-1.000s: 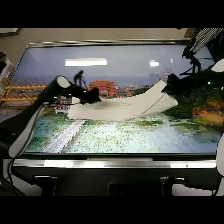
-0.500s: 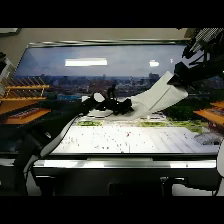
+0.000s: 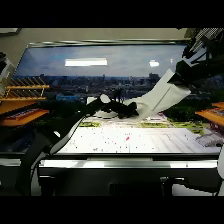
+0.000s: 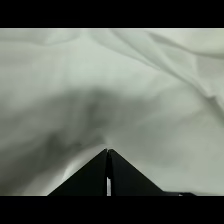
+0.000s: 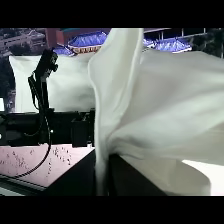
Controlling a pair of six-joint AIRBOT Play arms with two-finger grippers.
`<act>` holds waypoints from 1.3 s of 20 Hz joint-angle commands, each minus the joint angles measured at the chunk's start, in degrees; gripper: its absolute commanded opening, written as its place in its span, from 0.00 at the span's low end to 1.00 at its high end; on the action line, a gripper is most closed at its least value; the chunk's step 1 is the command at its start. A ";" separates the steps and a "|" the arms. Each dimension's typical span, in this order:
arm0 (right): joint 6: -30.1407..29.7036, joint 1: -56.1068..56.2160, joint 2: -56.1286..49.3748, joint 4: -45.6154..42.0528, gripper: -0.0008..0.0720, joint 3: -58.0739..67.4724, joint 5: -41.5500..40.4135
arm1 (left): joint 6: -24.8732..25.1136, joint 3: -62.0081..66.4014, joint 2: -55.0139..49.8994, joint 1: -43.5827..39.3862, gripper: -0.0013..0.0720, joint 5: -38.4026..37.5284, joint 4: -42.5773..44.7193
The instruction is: Fold the clothes and pants, and hang the long-sleeved shirts on hangers.
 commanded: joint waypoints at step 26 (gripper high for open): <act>4.70 38.99 -22.27 2.16 0.05 0.02 -28.06 | -1.75 0.33 40.89 49.37 0.03 -31.04 42.47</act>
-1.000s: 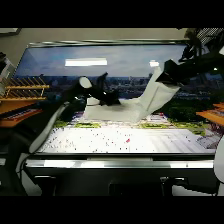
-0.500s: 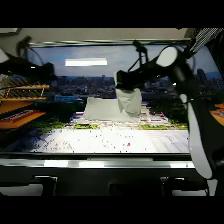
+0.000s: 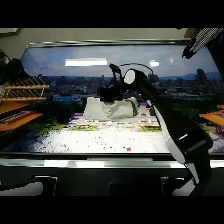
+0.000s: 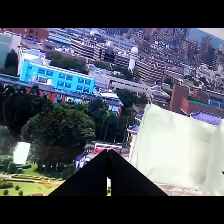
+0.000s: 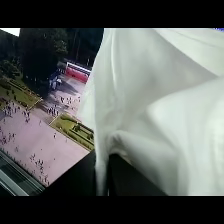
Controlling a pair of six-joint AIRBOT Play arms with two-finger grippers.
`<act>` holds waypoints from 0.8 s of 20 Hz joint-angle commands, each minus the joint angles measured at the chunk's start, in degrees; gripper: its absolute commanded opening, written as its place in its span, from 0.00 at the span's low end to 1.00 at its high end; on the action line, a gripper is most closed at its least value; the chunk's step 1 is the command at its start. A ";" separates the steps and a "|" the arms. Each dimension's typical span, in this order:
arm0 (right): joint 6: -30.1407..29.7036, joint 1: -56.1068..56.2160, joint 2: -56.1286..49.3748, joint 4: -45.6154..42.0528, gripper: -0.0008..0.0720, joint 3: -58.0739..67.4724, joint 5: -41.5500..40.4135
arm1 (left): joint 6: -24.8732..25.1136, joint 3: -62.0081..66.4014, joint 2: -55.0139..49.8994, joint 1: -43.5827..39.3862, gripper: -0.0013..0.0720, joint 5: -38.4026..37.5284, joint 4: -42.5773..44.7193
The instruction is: Fold the clothes and pants, and hang the long-sleeved shirts on hangers.
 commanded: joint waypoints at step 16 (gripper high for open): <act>-5.53 -11.15 9.35 10.32 0.76 0.04 7.89 | -1.46 -0.11 -0.57 0.55 0.03 -0.13 0.24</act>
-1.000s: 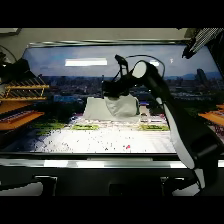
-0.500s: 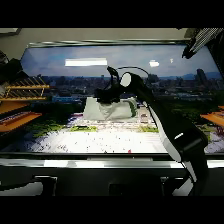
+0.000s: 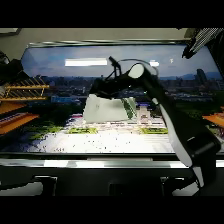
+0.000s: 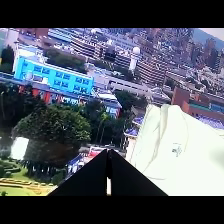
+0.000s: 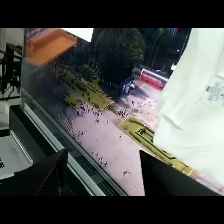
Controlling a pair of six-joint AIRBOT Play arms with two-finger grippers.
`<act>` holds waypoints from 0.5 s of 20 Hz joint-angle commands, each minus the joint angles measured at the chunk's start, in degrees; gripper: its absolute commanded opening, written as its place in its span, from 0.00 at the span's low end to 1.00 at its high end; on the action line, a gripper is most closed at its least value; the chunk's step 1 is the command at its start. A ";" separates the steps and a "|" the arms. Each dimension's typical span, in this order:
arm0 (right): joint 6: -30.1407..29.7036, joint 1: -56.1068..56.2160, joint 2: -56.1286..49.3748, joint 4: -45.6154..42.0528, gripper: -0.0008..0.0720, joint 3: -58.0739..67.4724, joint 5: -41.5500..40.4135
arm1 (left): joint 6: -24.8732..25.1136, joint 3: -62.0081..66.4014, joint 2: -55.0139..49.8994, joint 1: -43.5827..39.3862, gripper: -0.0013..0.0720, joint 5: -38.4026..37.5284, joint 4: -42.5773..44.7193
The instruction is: Fold the clothes and pants, and hang the long-sleeved shirts on hangers.
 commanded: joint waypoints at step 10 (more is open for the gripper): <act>-14.32 -29.62 3.28 -6.62 0.76 -16.68 10.34 | -0.02 -0.02 -0.04 0.04 0.04 -0.02 0.02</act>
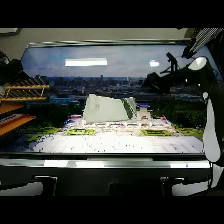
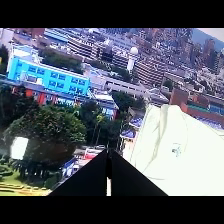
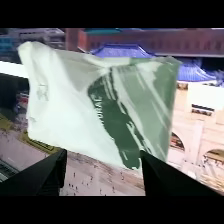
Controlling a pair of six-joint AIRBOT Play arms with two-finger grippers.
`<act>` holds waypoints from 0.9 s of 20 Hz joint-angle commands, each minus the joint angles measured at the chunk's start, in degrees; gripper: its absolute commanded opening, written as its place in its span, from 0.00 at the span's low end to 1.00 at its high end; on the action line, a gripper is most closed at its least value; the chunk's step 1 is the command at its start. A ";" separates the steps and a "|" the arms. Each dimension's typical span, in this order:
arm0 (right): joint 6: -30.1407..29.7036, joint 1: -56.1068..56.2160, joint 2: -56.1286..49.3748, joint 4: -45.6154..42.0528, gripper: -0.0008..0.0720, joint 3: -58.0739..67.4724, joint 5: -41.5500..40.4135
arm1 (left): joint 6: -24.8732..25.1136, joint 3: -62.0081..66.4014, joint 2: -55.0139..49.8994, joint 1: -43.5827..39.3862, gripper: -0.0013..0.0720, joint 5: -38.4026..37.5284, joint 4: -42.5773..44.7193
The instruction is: Fold the clothes and pants, and hang the long-sleeved shirts on hangers.
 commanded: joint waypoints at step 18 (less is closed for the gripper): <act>-15.80 3.10 -12.15 15.15 0.67 -17.92 -13.14 | 0.13 -0.02 -0.74 0.04 0.04 0.02 0.02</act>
